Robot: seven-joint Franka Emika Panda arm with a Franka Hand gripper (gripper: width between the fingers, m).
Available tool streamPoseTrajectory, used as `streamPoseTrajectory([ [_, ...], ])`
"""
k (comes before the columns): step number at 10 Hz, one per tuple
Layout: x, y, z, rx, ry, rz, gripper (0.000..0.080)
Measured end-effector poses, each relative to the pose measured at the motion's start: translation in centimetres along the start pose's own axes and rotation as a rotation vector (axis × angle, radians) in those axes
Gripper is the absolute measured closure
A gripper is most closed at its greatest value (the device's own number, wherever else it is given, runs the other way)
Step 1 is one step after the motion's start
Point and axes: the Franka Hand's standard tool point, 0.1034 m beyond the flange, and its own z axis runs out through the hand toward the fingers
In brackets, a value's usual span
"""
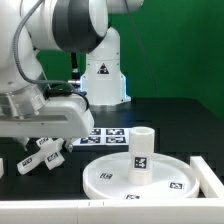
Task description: Assemble round table
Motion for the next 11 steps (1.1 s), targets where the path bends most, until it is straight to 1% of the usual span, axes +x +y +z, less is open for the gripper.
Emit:
streamPoseTrajectory([
  [1,0.3,-0.2,-0.1,-0.007,0.026,0.004,0.0151],
  [2,0.6,-0.4,-0.7,-0.010,0.066,0.002,0.0151],
  [3,0.6,-0.3,-1.4,0.010,0.097,0.013,0.0151],
  [5,0.1,-0.2,-2.5,0.049,0.115,0.035,0.0151],
  [7,-0.2,-0.1,-2.9,0.111,0.114,0.065,0.0151],
  [10,-0.3,-0.2,-2.7,0.110,0.113,0.063,0.0151],
  [11,-0.3,-0.2,-2.7,0.117,0.114,0.062,0.0151],
])
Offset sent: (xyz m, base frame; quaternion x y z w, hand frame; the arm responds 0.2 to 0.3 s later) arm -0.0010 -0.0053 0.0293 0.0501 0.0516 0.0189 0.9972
